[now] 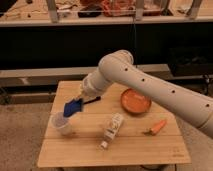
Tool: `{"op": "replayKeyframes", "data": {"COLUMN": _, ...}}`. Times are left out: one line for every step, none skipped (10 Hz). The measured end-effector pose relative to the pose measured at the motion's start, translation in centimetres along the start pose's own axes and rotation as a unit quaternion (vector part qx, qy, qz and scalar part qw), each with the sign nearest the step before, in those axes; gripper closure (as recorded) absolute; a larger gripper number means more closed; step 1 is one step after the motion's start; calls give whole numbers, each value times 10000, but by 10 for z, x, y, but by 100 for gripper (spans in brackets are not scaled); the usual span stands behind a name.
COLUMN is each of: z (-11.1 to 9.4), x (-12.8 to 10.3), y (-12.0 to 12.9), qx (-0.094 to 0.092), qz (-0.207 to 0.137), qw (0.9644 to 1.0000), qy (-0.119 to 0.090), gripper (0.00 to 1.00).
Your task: Place the white sponge in the ceramic cup
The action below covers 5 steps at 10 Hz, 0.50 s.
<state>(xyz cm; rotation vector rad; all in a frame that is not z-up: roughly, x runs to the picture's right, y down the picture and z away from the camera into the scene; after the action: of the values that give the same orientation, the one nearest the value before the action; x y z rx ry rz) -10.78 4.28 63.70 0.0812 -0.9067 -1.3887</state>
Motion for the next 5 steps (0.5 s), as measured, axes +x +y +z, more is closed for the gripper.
{"op": "replayKeyframes", "data": {"z": 6, "x": 3, "y": -1, "qx": 72, "qz": -34, "qw": 10000, "qy": -54, "gripper": 100}}
{"op": "replayKeyframes", "data": {"z": 11, "x": 7, "y": 2, "qx": 136, "qz": -27, "qw": 9998, "qy": -107, "gripper": 100}}
{"op": "replayKeyframes", "data": {"z": 17, "x": 9, "y": 7, "qx": 194, "qz": 8, "qw": 9997, "qy": -154, "gripper": 100}}
{"op": "replayKeyframes", "data": {"z": 21, "x": 10, "y": 10, "qx": 232, "qz": 24, "qw": 9996, "qy": -180, "gripper": 100}}
{"op": "replayKeyframes", "data": {"z": 25, "x": 11, "y": 13, "qx": 296, "qz": 30, "qw": 9993, "qy": -208, "gripper": 100}}
